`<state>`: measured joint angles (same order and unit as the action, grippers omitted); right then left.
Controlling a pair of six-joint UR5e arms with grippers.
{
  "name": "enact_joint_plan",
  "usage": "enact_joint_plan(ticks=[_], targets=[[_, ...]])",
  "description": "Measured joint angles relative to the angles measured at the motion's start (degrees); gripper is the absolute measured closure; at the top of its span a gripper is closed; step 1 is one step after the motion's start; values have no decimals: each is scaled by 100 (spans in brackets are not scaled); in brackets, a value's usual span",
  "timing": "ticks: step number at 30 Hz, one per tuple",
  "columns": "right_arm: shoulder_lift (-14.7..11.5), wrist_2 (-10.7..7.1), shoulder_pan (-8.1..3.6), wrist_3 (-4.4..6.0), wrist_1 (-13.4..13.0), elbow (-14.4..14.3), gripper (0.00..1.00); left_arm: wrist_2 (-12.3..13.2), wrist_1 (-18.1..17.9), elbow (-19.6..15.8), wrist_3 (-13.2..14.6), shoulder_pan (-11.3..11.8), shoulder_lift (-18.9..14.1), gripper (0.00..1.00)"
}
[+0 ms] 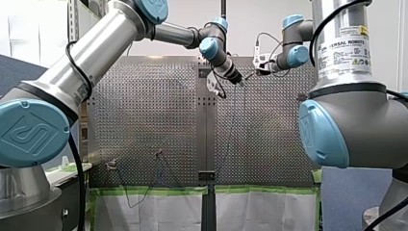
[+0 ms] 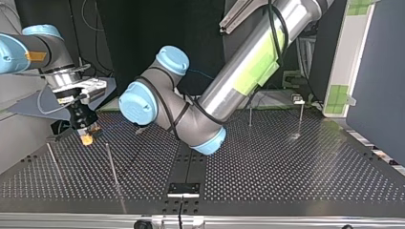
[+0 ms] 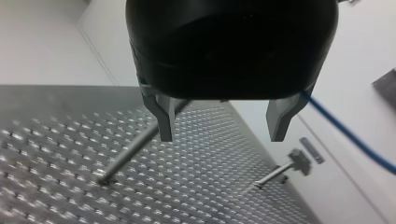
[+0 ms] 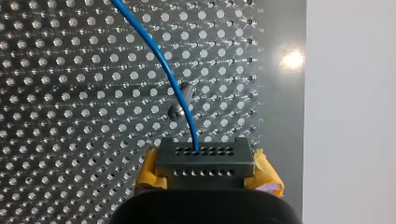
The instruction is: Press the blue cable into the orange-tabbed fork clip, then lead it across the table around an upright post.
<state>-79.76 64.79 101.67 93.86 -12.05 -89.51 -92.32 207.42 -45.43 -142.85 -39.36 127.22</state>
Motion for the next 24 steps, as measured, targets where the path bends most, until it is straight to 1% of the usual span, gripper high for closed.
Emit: enact_joint_plan(ticks=[3, 8, 9, 10, 21, 22, 23, 24], targets=[[-2, 0, 0, 2, 0, 0, 100, -169, -179, 98, 109, -4, -1, 3], [-6, 0, -1, 3, 0, -1, 100, -469, -414, 321, 387, -23, -10, 3], [-6, 0, -1, 3, 0, 0, 100, -522, -436, 350, 439, -32, -12, 3], [-6, 0, -1, 3, -1, -1, 100, -593, -461, 380, 508, -46, -17, 0], [-9, 1, 2, 3, -1, 1, 100, -1153, -579, 422, 1068, -209, -26, 0], [-10, 1, 2, 3, -1, 2, 100, -1214, -577, 422, 1129, -223, -25, 7], [-9, 0, 2, 4, 0, 0, 100, -1265, -578, 423, 1179, -234, -25, 7], [-9, 0, 3, 7, 0, 0, 100, -1317, -579, 423, 1232, -245, -25, 20]])
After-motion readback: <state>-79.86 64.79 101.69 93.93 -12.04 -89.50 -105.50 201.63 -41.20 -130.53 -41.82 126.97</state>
